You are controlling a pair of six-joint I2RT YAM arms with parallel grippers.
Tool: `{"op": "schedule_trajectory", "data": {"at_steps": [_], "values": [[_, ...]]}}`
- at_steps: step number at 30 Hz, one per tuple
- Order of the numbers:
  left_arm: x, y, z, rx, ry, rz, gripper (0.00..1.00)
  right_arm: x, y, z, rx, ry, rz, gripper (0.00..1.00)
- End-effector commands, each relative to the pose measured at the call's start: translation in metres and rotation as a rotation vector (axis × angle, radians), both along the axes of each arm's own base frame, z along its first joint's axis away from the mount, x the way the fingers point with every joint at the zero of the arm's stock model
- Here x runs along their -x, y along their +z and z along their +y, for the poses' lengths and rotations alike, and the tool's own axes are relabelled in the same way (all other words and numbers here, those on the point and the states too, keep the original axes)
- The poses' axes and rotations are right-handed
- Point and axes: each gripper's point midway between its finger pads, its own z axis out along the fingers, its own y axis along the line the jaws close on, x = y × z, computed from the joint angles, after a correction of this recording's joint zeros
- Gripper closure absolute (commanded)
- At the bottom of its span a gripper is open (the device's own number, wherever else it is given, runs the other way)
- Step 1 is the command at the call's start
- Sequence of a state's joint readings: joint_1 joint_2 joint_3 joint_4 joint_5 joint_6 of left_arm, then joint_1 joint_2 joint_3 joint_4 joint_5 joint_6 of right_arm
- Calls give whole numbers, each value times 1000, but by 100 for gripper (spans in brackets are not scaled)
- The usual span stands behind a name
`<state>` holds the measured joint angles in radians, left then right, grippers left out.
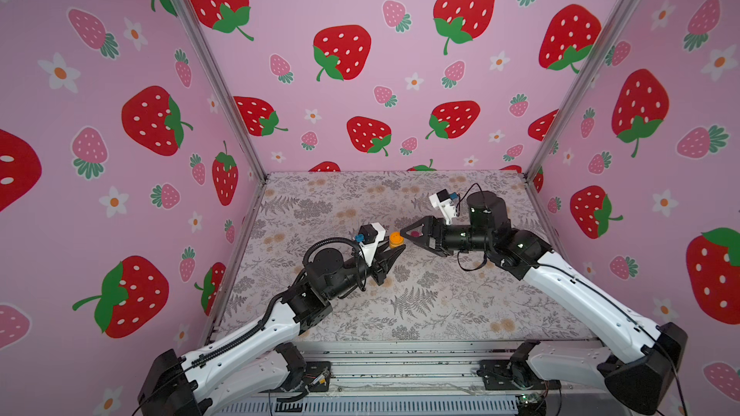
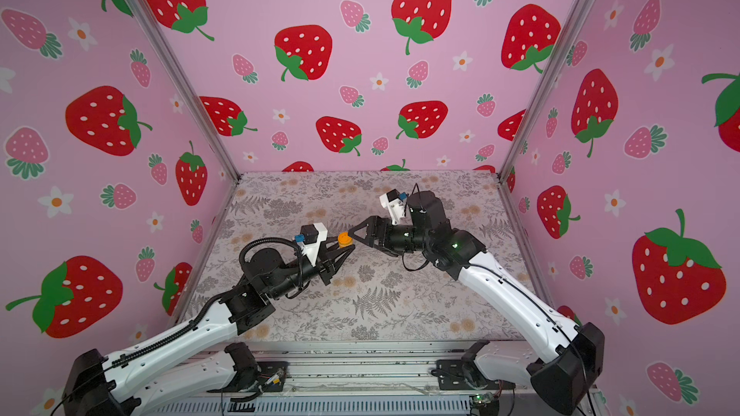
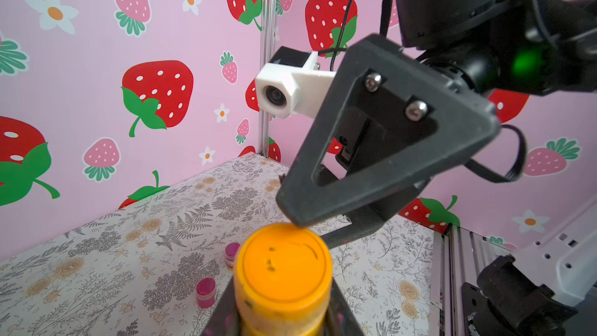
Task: Close the paint jar lid
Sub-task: Screw the lid onto the paint jar.
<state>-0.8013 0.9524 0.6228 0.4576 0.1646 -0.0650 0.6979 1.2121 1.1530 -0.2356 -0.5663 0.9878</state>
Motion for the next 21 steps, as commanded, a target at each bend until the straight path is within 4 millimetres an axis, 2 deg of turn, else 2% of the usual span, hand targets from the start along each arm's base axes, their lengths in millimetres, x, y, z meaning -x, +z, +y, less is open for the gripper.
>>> {"op": "schedule_trajectory", "data": {"at_steps": [1,12,21], "values": [[3,18,-1,56,-8,-38,100,1,43,9,-216,20,-16,15],[0,24,-2,74,6,-41,100,6,25,13,-325,11,116,22],[-3,20,-8,65,-8,-25,100,9,28,14,-362,14,124,41]]}}
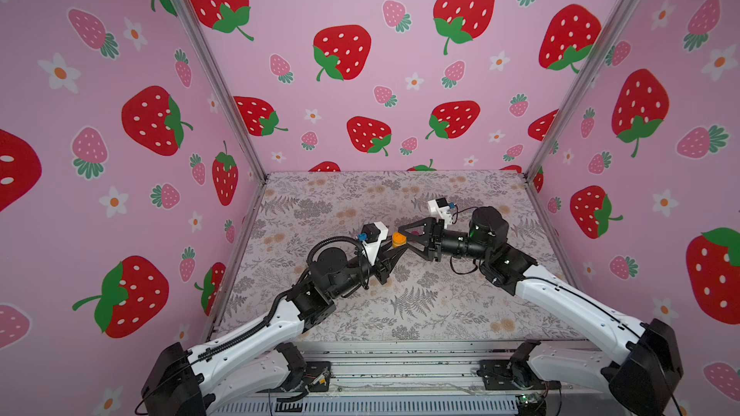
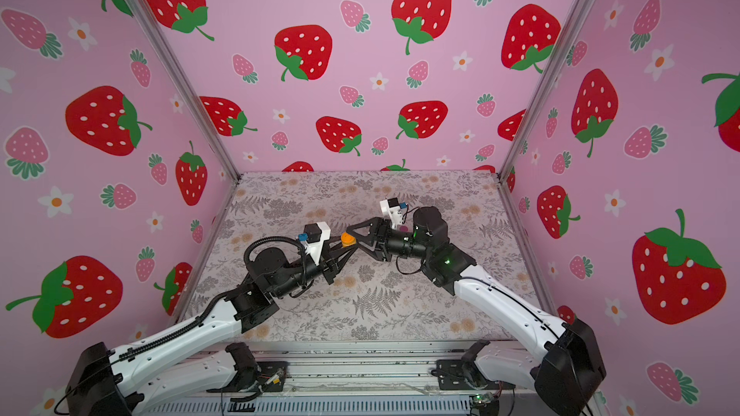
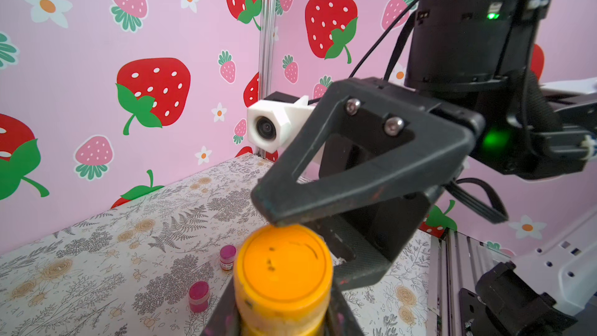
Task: Close the paint jar lid
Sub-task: Screw the lid onto the paint jar.
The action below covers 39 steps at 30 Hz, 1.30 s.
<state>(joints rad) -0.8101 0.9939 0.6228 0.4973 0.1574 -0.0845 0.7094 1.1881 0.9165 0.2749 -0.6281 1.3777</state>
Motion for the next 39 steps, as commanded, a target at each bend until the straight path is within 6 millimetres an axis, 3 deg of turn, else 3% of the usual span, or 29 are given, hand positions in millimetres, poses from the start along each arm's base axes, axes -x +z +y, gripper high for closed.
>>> {"op": "schedule_trajectory", "data": {"at_steps": [1,6,15,18,21,22,29,34,39], "values": [[1,24,0,54,-3,-41,100,6,20,0,-68,15,-28,42],[0,21,-1,46,2,-37,100,10,17,4,-66,24,-15,47],[-1,20,-2,37,0,-31,100,10,15,5,-64,21,-7,69],[-1,20,-2,36,-2,-32,100,9,16,5,-60,18,-4,78],[0,20,-2,35,-2,-31,100,8,16,6,-52,19,3,98],[-1,19,-2,33,-1,-30,100,9,16,6,-51,17,8,100],[-1,21,0,31,-8,-26,100,7,17,3,-27,-3,6,100],[-6,15,1,41,-44,10,100,6,17,-5,80,-19,-63,100],[-10,11,-2,43,-65,15,95,-4,1,-5,105,-21,-40,100]]}}
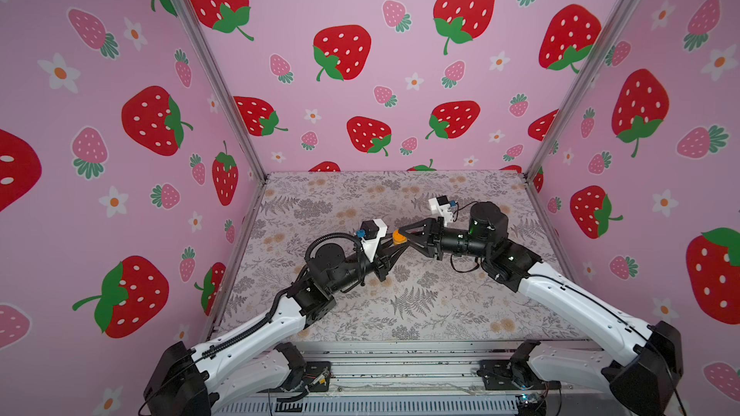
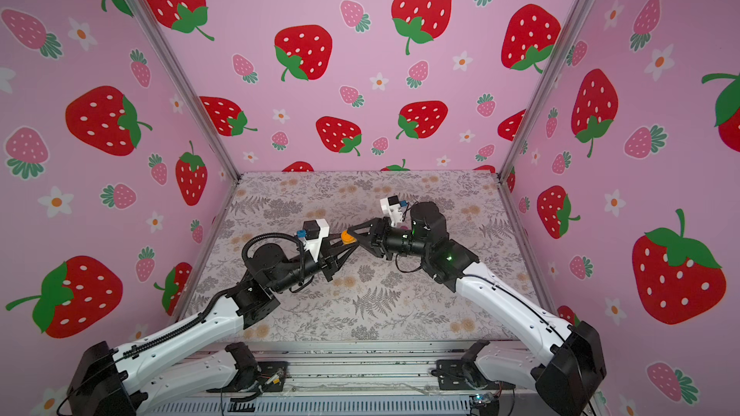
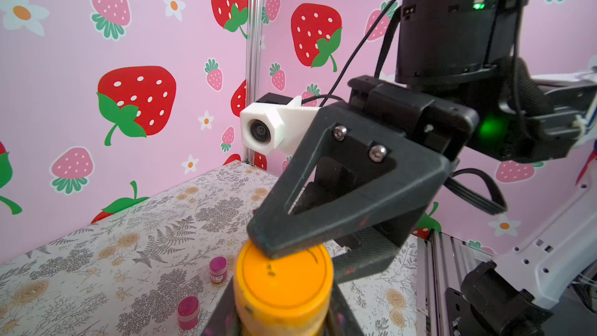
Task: Close the paint jar lid
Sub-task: Screw the lid onto the paint jar, then place the paint jar at the center of the board.
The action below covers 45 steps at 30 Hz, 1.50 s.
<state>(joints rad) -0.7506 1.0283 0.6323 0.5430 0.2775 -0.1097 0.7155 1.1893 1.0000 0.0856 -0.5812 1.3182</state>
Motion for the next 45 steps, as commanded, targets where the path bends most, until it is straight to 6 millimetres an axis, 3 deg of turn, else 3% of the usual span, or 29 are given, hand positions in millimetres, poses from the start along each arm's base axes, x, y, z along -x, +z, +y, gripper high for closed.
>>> {"op": "schedule_trajectory", "data": {"at_steps": [1,6,8,11,15,22,23,24,25,31,45], "values": [[-7,6,-2,10,-3,13,96,-2,1,-3,23,12,-59,100],[-11,2,0,5,9,19,99,-4,-10,-7,37,1,-38,100],[-11,0,-1,3,3,27,96,-3,-16,-9,44,-5,-26,100],[-10,-5,-3,0,-10,44,70,-8,-28,-17,55,-41,-5,100],[-11,-10,-1,-2,-1,61,57,-12,-36,-24,64,-61,2,100],[-10,-19,4,-18,17,89,33,-29,-68,-44,87,-146,46,100],[-10,-21,5,-22,22,92,25,-31,-74,-46,99,-154,50,100],[-9,-22,8,-24,30,98,6,-34,-81,-49,109,-164,54,100],[-9,-22,10,-24,40,100,1,-37,-88,-51,108,-175,58,100],[0,-14,32,-15,103,101,1,-56,-129,-59,117,-224,41,100],[24,-5,57,-17,120,104,1,-91,-226,-56,164,-305,6,100]]}}
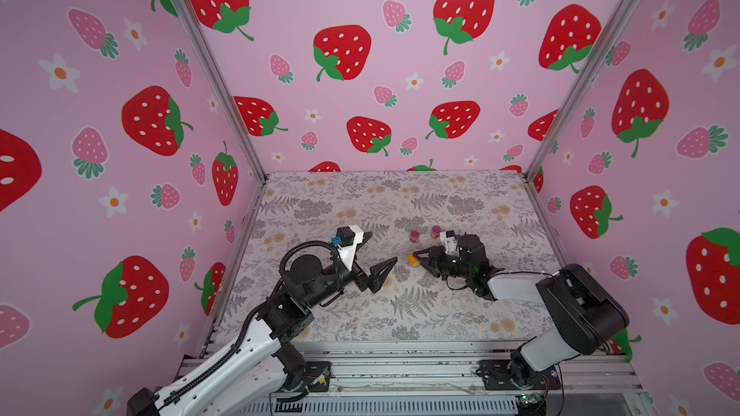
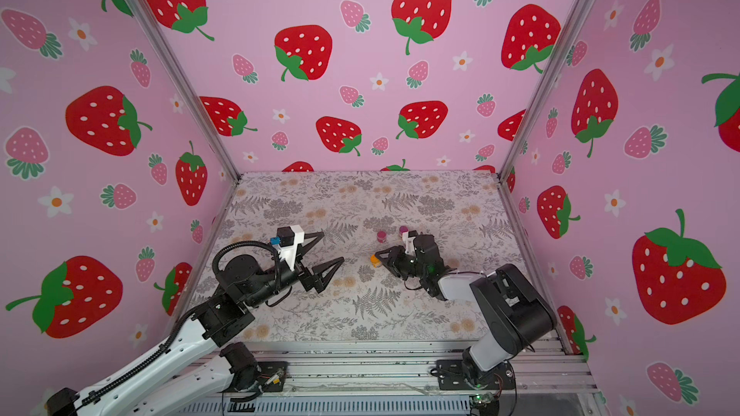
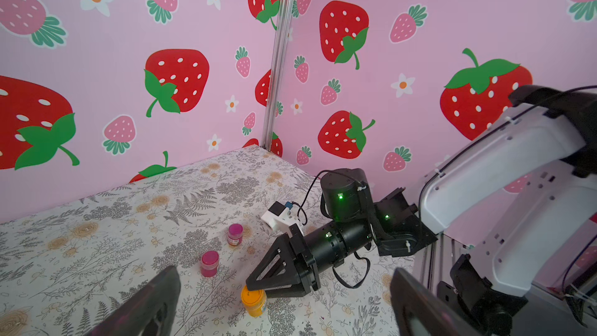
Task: Close the paint jar lid
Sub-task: Place the paint jar at the center of the board.
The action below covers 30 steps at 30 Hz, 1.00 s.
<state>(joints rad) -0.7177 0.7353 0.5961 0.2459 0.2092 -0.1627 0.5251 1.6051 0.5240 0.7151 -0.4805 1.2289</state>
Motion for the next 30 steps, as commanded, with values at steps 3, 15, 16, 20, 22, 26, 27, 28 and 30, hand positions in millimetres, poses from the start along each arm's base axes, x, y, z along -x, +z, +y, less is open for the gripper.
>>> {"op": "schedule_trajectory", "data": {"at_steps": [3,15,16,20,22,26,27,28,30], "values": [[1,-11,6,-22,21,30,1,-18,-4,-4,1,-58,-98,100],[5,-8,12,-24,33,22,1,-16,-55,-13,105,-88,14,96],[5,-8,13,-24,36,21,1,-15,-57,-14,111,-88,23,96],[6,-7,15,-25,42,18,1,-10,-64,-20,147,-95,52,92],[6,-6,15,-24,43,16,1,-8,-66,-23,163,-99,60,89],[6,-3,16,-26,44,9,1,0,-69,-29,183,-108,77,86],[6,-3,16,-28,47,9,1,2,-70,-32,190,-114,83,84],[6,-3,16,-28,48,9,1,4,-71,-33,194,-115,85,81],[6,-2,16,-27,49,6,1,8,-72,-35,196,-116,94,70]]}}
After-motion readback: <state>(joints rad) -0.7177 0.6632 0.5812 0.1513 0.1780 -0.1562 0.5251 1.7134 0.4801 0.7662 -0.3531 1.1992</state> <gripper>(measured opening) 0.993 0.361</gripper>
